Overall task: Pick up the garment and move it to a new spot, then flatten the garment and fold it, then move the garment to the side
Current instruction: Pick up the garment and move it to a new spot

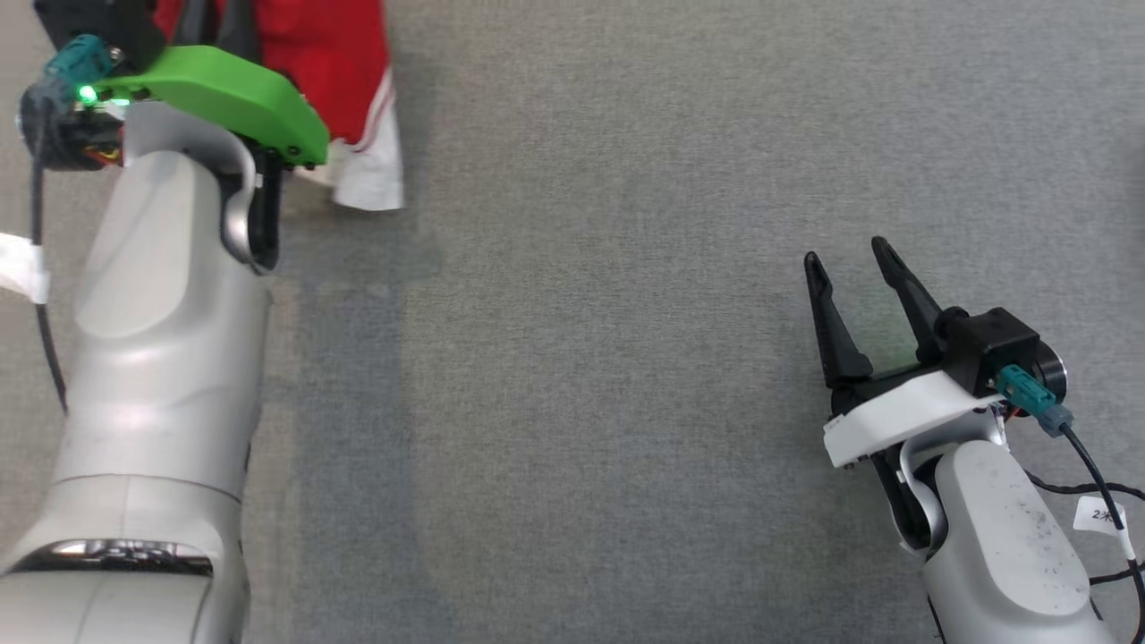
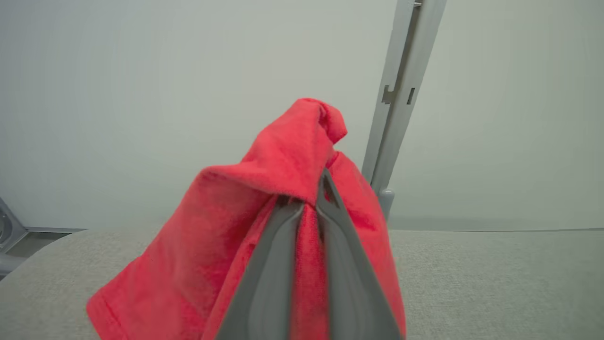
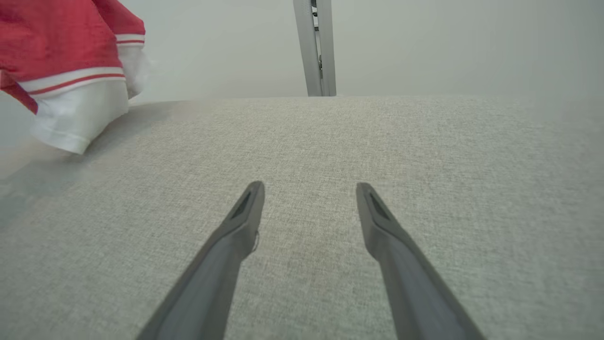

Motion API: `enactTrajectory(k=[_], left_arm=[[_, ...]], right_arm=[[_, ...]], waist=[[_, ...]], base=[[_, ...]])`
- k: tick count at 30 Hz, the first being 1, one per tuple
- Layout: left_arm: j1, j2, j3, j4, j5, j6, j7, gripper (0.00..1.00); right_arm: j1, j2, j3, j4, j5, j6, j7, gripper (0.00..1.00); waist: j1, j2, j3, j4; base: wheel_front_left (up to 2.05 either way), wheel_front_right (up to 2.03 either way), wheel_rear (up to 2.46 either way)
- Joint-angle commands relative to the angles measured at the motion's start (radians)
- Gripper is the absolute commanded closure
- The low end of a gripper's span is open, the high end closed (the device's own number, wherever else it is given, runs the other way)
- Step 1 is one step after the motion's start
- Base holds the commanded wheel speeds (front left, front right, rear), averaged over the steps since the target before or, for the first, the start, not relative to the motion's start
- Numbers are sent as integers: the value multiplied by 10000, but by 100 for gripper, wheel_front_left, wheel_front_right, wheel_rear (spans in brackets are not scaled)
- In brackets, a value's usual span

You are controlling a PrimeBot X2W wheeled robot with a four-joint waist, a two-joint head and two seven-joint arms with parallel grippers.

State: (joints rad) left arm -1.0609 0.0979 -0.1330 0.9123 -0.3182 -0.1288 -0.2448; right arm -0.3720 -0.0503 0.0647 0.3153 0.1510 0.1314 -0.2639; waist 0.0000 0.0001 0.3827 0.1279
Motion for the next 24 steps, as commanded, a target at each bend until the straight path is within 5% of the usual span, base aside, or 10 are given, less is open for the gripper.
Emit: enactTrajectory(k=[1,14,23,24], left_arm=[[366,-97,-319,-324,-354,-21,4,100],[2437,-448,-3997,-3015,-3125,16,195,100],[3513,-433,-6391,-3053,-4026,957,-10,100],[3623,-435,-6497,-2991,-4014,1084,-66,75]], right_arm=[[206,-26,41,11,117,-16,-5,0],[598,-25,240,102,628,-16,-6,0],[783,-23,266,239,714,-16,-5,0],[799,-25,236,252,697,-16,-5,0]], waist=[[0,-1,-431,-688],[0,-1,-890,-2559],[0,-1,-1167,-2958],[0,-1,-1211,-2939]], base=[[0,0,0],[0,0,0],[0,0,0],[0,0,0]])
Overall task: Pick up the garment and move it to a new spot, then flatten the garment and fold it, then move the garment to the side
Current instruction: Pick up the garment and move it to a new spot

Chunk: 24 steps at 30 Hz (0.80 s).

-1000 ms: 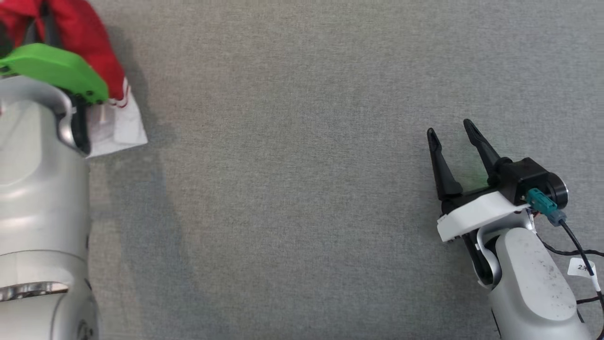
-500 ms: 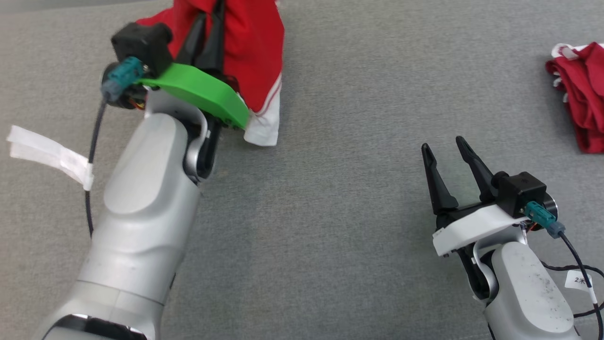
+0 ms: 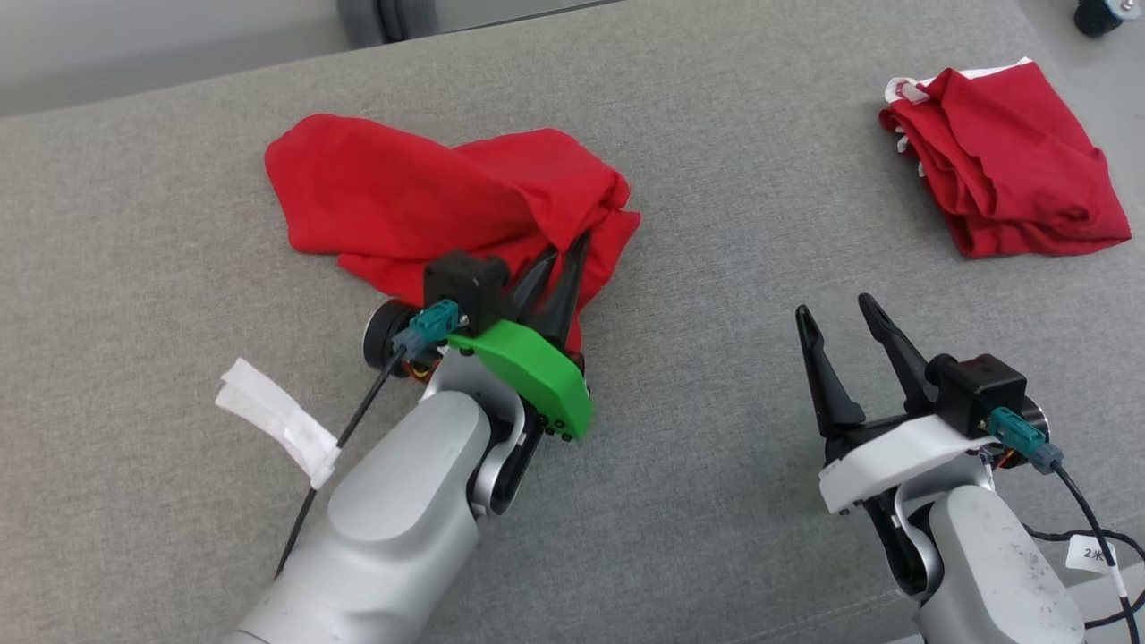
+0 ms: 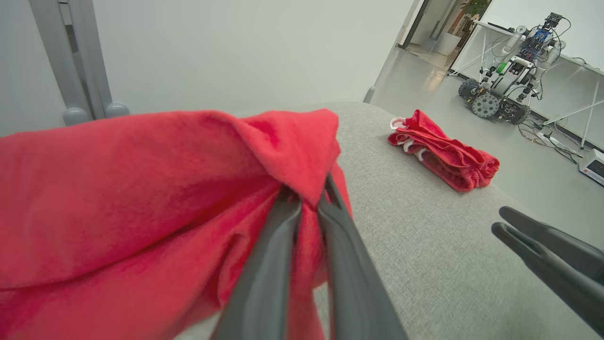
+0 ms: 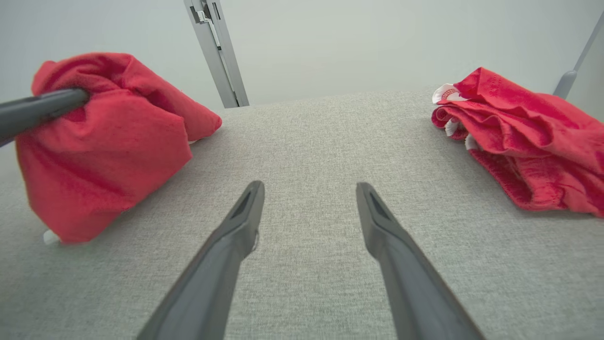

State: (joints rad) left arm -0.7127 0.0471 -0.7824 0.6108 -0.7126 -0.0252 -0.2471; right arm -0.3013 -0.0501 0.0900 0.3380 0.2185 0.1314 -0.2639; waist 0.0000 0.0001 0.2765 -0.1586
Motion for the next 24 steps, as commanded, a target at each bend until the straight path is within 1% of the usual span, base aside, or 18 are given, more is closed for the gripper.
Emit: enactTrajectory(k=[1,2,5,7,10,14,18,24], left_arm=[[222,71,-66,100,0,136,-91,24],[283,70,-87,194,195,281,-133,0],[572,72,253,246,454,526,-196,0],[910,188,623,12,930,610,-182,0],[1445,405,1315,-429,1586,700,-180,0],[2450,556,2421,-1144,2366,854,-178,0],[3538,648,3431,-1617,3035,798,-181,0],[5292,466,4893,-2517,4050,730,-182,0]], right_arm=[[113,-26,-54,36,1,-16,-5,0],[155,-29,-99,52,-30,-16,-5,0],[258,-25,-151,81,-94,-16,-5,0],[298,-31,-203,113,-175,-16,-5,0],[416,-29,-291,144,-242,-16,-5,0],[610,-31,-397,199,-321,-16,-6,0],[877,-29,-445,249,-385,-16,-5,0],[1277,-29,-522,360,-464,-16,-4,0]], waist=[[0,-1,-193,-41],[0,-1,-249,1],[0,-1,-411,129],[0,-1,-545,252],[0,-1,-746,444],[0,-1,-1074,681],[0,-1,-1434,856],[0,-1,-1874,1000]], base=[[0,0,0],[0,0,0],[0,0,0],[0,0,0],[0,0,0],[0,0,0],[0,0,0],[0,0,0]])
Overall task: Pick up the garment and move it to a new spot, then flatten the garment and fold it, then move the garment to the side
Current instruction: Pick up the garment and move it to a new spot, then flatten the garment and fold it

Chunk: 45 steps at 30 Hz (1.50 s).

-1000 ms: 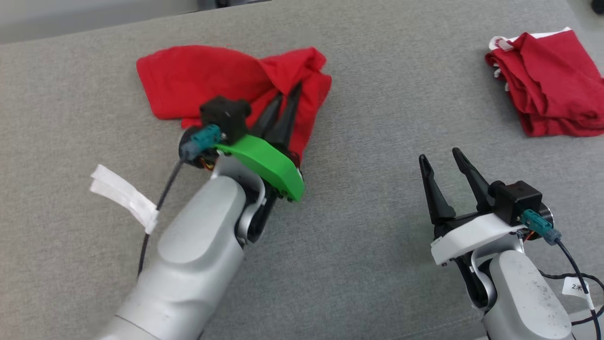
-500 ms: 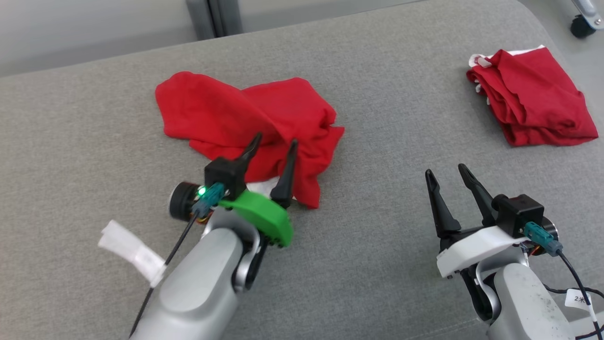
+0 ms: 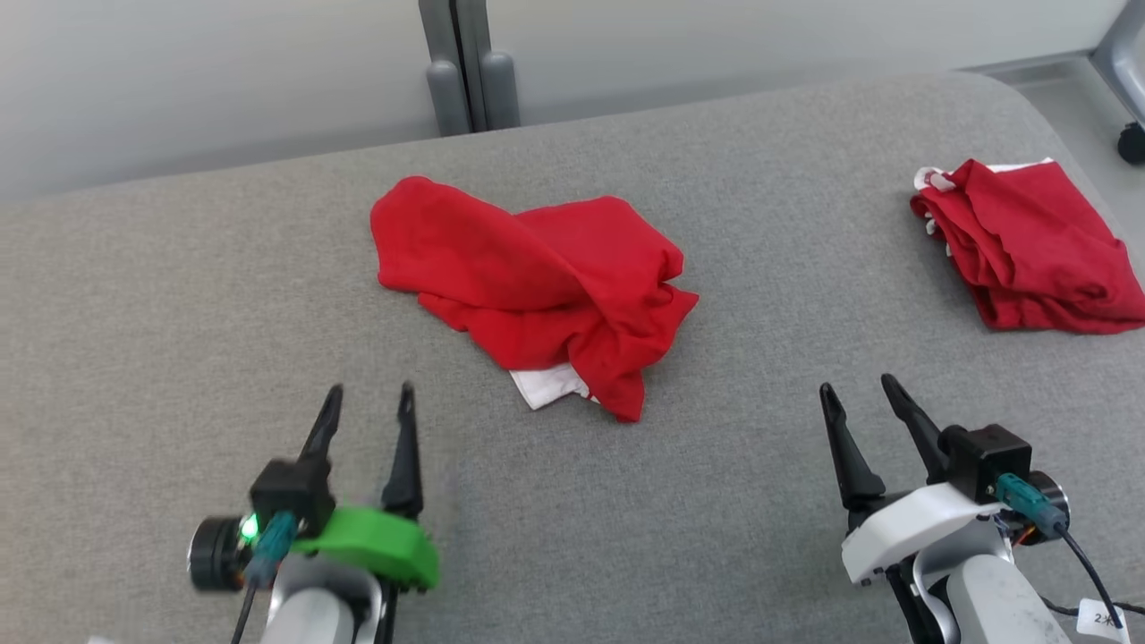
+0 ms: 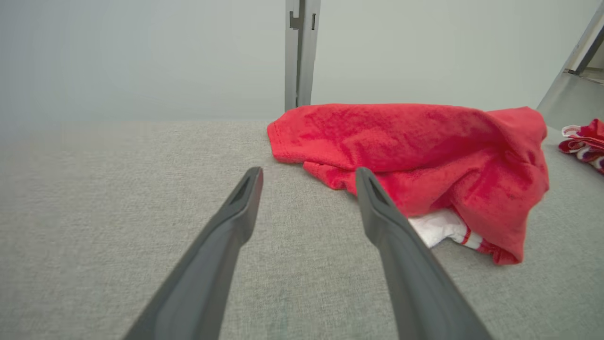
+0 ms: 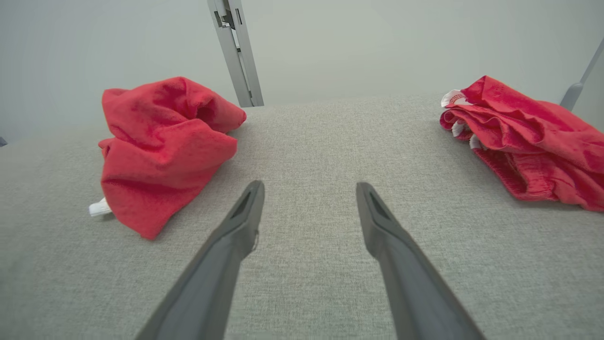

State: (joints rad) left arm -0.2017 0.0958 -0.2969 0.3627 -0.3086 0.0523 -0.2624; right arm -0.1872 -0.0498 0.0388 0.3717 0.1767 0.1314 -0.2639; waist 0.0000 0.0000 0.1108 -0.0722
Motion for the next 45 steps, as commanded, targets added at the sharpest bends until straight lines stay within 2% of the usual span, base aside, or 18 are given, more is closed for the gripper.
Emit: enactTrajectory(k=[1,6,11,14,20,23,29,38,43,44,45], left_arm=[[455,-73,334,-279,178,-64,-28,0],[1621,-297,1119,-694,961,-303,-27,0],[1829,-414,1525,-712,1187,-526,-28,0],[1637,-439,1533,-761,1234,-611,-28,0],[1242,-440,1073,-799,693,-548,-30,0],[1053,-438,773,-727,412,-512,-30,0],[812,-441,434,-770,237,-418,-30,0],[681,-442,265,-1086,-47,-483,-30,0],[624,-442,225,-1395,-322,-607,-28,0],[627,-440,193,-1394,-342,-607,-29,0],[613,-441,175,-1413,-351,-642,-30,0]], right_arm=[[204,-33,-1,47,-55,-16,-4,0],[467,-33,112,149,-95,-16,-4,0],[505,-28,417,23,-271,-16,-4,0],[250,-28,962,-140,-373,-16,-6,0],[-706,-40,2833,-186,-640,-16,-4,0],[-1474,-45,3563,462,-640,-16,-6,0],[-2676,-37,4090,2132,-512,-16,-4,0],[-3496,-42,3822,3977,-681,-16,-4,0],[-3711,-45,3625,4463,-916,-16,8,0],[-3722,-45,3603,4607,-956,-16,13,1],[-3736,-51,3595,4717,-981,-16,22,44]], waist=[[0,0,-266,146],[0,0,-373,263],[0,0,-282,571],[0,0,-108,810],[0,0,456,1541],[0,0,754,2018],[0,0,1160,2809],[0,0,1574,3409],[0,0,1748,3554],[0,0,1766,3577],[0,0,1777,3592]], base=[[0,0,0],[0,0,0],[0,0,0],[0,0,0],[0,0,0],[0,0,0],[0,0,0],[0,0,0],[0,0,0],[0,0,0],[0,0,0]])
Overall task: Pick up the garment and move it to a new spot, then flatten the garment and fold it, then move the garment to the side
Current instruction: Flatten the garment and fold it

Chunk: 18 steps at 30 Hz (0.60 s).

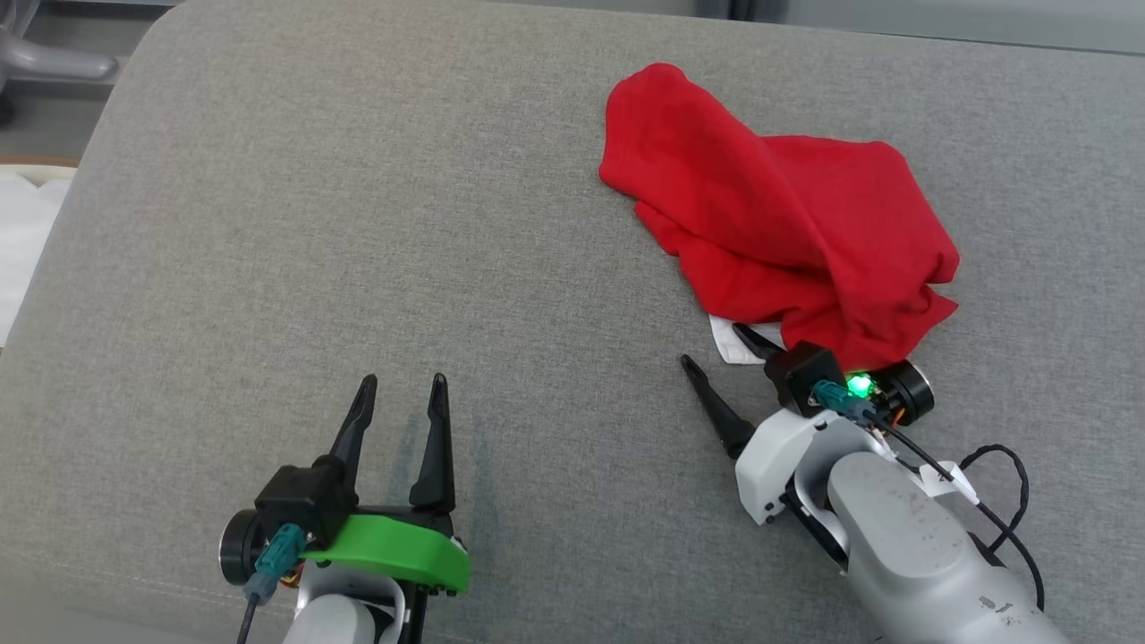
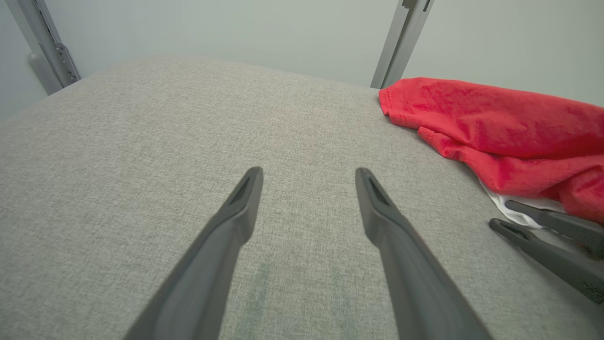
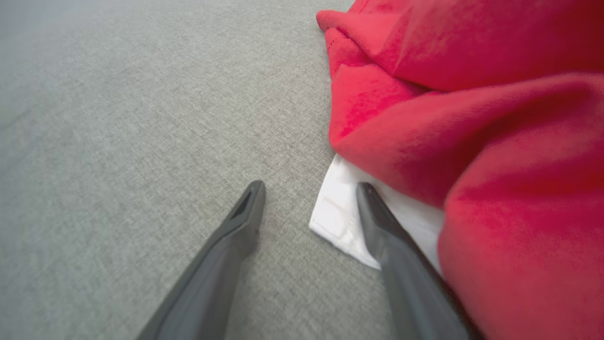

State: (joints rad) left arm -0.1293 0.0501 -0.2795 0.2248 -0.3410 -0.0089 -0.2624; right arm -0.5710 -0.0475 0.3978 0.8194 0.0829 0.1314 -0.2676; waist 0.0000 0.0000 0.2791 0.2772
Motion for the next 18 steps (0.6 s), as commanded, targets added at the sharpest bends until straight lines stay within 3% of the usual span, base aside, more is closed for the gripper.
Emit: enactTrajectory(k=[1,2,8,13,18], left_arm=[[-131,16,1,-97,-61,-83,-29,0],[-122,16,-8,-80,-90,-83,-29,0],[-106,16,-137,165,38,-56,-30,0],[-171,17,-231,461,-56,-66,-29,0],[-34,17,-235,496,-67,-76,-30,0]], right_arm=[[90,-78,10,395,-84,-16,106,76],[109,-78,24,543,-70,-16,112,100],[90,-37,294,694,463,8,118,100],[-102,-29,826,-396,1269,13,34,100],[-595,-40,1982,-1866,2395,4,28,100]], waist=[[0,0,102,111],[0,0,101,122],[0,0,19,147],[0,0,-168,170],[0,0,-484,221]], base=[[0,0,0],[0,0,0],[0,0,0],[0,0,0],[0,0,0]])
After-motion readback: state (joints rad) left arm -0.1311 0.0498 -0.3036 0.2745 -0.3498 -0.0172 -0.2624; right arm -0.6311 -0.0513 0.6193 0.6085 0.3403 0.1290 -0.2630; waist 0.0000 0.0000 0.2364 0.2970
